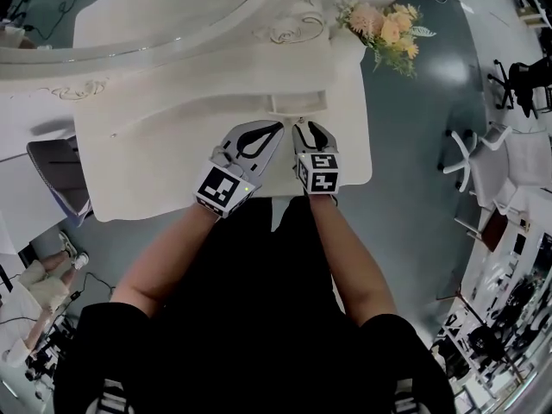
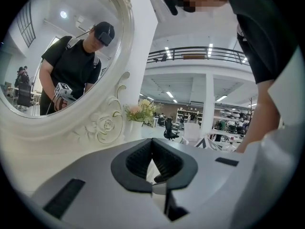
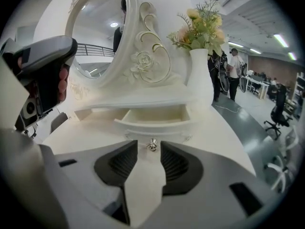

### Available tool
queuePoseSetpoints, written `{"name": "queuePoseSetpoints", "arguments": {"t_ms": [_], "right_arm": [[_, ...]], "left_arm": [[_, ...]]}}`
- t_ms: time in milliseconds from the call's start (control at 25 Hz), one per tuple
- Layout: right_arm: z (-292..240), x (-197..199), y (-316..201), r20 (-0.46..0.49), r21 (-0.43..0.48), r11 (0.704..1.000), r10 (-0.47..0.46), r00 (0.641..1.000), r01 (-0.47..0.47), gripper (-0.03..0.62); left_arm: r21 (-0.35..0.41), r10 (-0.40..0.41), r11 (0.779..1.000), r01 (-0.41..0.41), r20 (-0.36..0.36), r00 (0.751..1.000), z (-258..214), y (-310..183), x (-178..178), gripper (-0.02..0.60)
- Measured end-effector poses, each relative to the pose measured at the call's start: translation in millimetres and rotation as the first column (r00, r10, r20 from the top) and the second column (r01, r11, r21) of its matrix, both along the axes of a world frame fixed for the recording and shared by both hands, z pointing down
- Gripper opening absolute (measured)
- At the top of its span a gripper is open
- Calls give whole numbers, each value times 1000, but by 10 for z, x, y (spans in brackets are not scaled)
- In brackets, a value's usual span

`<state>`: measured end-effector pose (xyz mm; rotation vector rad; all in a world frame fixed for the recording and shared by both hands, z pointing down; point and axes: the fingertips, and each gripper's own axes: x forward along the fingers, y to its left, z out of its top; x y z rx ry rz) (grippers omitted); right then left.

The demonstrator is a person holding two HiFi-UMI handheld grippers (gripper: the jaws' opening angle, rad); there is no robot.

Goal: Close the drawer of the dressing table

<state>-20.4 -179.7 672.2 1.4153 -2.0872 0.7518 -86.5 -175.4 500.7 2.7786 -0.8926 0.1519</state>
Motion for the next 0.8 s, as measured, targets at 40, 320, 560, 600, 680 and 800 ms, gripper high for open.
{"name": "queuePoseSetpoints", "arguments": {"t_ms": [40, 320, 560, 600, 680, 800], "right_arm": [[18, 1, -10, -6, -3, 1000, 4, 1000, -4, 135], [150, -27, -74, -44, -34, 999, 20, 999, -22, 135], [226, 9, -105, -61, -59, 997, 37, 997, -40, 112], [220, 11, -109, -61, -57, 998, 37, 997, -41, 106], [215, 8, -106, -54, -56, 998, 36, 998, -39, 103], [215, 10, -108, -46, -54, 998, 37, 998, -40, 101]], "left_arm": [[0, -1, 1000, 1, -2, 1000, 10, -6, -6, -5], [-14, -14, 1000, 14, 0, 1000, 111, -49, -64, -5], [-17, -8, 1000, 8, -3, 1000, 104, -39, -41, -5], [-17, -7, 1000, 7, -2, 1000, 99, -35, -42, -5], [-17, -7, 1000, 7, 1, 1000, 92, -30, -51, -5], [-17, -12, 1000, 12, 2, 1000, 85, -46, -71, -5]]}}
